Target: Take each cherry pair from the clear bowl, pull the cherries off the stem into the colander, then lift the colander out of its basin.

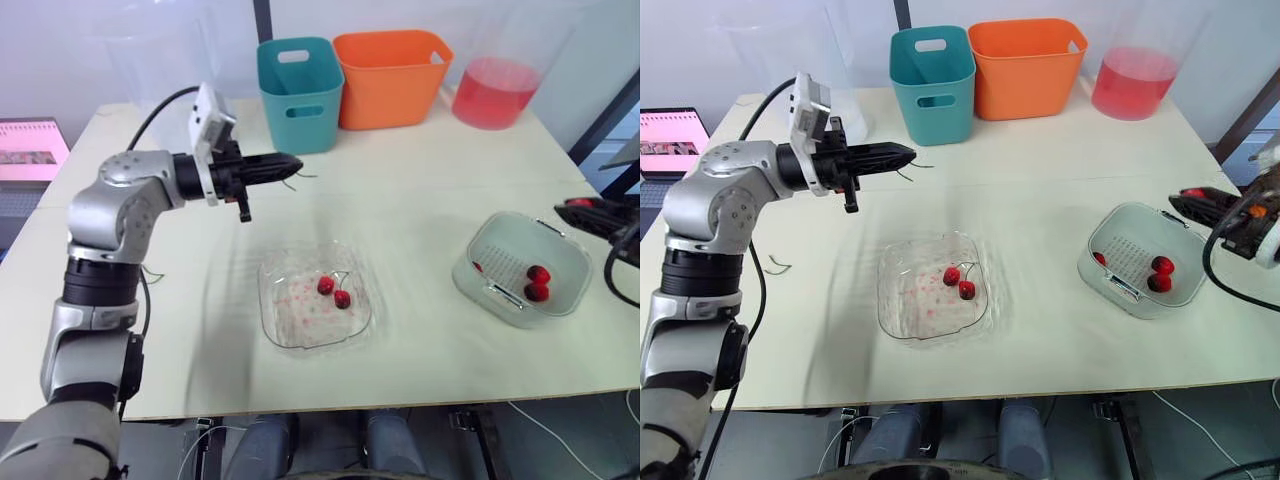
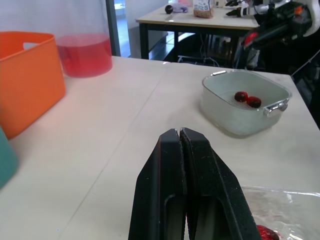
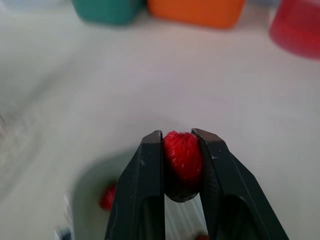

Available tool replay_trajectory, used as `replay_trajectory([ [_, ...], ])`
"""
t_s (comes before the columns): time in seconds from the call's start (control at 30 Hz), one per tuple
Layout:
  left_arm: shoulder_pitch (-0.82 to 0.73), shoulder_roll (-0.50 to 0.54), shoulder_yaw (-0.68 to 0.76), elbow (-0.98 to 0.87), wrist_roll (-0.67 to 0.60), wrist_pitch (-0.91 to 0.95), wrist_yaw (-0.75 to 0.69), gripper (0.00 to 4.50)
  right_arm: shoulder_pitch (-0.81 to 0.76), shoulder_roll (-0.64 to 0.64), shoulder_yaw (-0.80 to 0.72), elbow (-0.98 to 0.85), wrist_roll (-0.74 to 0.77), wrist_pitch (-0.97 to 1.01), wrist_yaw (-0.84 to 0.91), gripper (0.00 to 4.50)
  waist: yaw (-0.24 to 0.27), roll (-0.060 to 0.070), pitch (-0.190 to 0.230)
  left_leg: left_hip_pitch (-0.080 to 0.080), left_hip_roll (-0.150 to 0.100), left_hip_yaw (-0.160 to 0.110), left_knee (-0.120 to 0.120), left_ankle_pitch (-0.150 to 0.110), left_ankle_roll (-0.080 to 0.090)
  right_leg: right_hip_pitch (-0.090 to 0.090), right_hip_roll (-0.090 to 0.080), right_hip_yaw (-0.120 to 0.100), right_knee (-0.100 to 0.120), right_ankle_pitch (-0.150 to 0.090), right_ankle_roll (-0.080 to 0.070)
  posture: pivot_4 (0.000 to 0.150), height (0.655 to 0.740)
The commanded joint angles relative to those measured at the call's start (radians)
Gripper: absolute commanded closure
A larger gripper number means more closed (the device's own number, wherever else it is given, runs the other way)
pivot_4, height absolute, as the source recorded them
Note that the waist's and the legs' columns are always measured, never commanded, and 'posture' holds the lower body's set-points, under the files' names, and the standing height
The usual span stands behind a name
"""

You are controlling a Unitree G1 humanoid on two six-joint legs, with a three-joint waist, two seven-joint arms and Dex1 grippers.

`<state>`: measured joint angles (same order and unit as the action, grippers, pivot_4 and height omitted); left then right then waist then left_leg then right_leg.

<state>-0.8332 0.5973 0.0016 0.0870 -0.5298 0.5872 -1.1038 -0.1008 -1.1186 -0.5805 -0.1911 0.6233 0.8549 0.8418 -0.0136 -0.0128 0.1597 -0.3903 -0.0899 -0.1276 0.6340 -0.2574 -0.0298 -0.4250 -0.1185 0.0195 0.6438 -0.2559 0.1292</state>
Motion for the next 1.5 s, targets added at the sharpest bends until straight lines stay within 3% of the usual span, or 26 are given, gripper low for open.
replay_trajectory([
  [0.03,-0.007,-0.002,0.007,-0.062,-0.005,0.017,0.028,4.50,-0.030,-0.024,0.083,0.020,-0.088,-0.086,-0.010,3.78,-0.001,0.000,0.000,0.000,0.000,0.000,0.000,0.000,0.000,0.000,0.000,0.000,0.000,0.000,0.000,0.150,0.7400],
  [0.23,0.030,0.001,0.011,-0.116,-0.019,0.053,0.054,4.50,-0.136,0.026,0.235,0.114,-0.149,-0.146,-0.017,3.78,-0.001,0.000,0.000,0.000,0.000,-0.001,0.000,0.001,-0.001,0.000,0.000,0.000,-0.001,0.000,0.000,0.150,0.7400],
  [0.47,0.065,0.015,0.027,-0.120,-0.018,0.047,0.054,4.50,-0.177,0.042,0.290,0.175,-0.186,-0.176,0.000,3.78,0.003,0.000,0.000,0.000,0.000,-0.001,0.000,0.001,-0.002,0.000,0.000,0.000,-0.001,0.000,0.000,0.150,0.7400],
  [0.57,0.070,0.020,0.035,-0.098,-0.011,0.027,0.051,4.50,-0.171,0.042,0.280,0.175,-0.190,-0.176,0.004,2.81,0.002,0.000,0.000,0.000,0.000,-0.001,0.000,0.001,-0.001,0.000,0.000,0.000,-0.001,0.000,0.000,0.150,0.7400],
  [0.7,0.062,0.019,0.041,-0.059,0.004,-0.007,0.047,4.50,-0.182,0.039,0.253,0.171,-0.183,-0.173,0.001,0.93,0.002,0.000,0.000,0.000,0.000,-0.001,0.000,0.001,-0.001,0.000,0.000,0.000,-0.001,0.000,0.000,0.150,0.7400],
  [0.87,0.050,0.033,0.075,-0.009,-0.001,-0.016,0.066,4.50,-0.224,0.037,0.214,0.106,-0.119,-0.127,0.013,0.93,0.002,0.000,0.000,0.000,0.000,-0.001,0.000,0.001,-0.001,0.000,0.000,0.000,-0.001,0.000,0.000,0.150,0.7400],
  [1.0,0.068,0.076,0.140,0.013,-0.027,0.026,0.094,4.50,-0.312,0.071,0.239,-0.054,0.031,-0.003,0.022,0.93,-0.008,0.000,0.000,0.000,0.001,-0.002,-0.001,0.001,-0.001,0.000,0.001,0.000,-0.001,0.000,0.000,0.150,0.7400],
  [1.17,0.141,0.159,0.214,0.071,-0.046,0.095,0.091,4.50,-0.490,0.279,0.406,-0.283,0.209,0.155,-0.105,0.93,-0.008,0.000,0.000,0.001,0.001,-0.003,-0.002,0.001,-0.001,0.000,0.001,0.000,0.000,0.000,0.000,0.150,0.7400],
  [1.3,0.215,0.205,0.222,0.139,-0.031,0.089,0.061,4.50,-0.588,0.467,0.620,-0.386,0.169,0.190,-0.222,0.93,-0.001,0.000,0.000,0.000,0.001,-0.004,-0.001,0.001,-0.002,-0.002,0.000,0.000,0.001,0.000,0.000,0.150,0.7400],
  [1.5,0.227,0.190,0.180,0.316,0.050,0.016,0.066,4.50,-0.615,0.551,0.894,-0.390,-0.008,0.107,-0.237,0.93,0.015,-0.002,-0.001,-0.002,-0.002,-0.008,0.001,0.001,-0.003,-0.001,-0.001,-0.002,0.000,0.000,0.000,0.150,0.7400],
])
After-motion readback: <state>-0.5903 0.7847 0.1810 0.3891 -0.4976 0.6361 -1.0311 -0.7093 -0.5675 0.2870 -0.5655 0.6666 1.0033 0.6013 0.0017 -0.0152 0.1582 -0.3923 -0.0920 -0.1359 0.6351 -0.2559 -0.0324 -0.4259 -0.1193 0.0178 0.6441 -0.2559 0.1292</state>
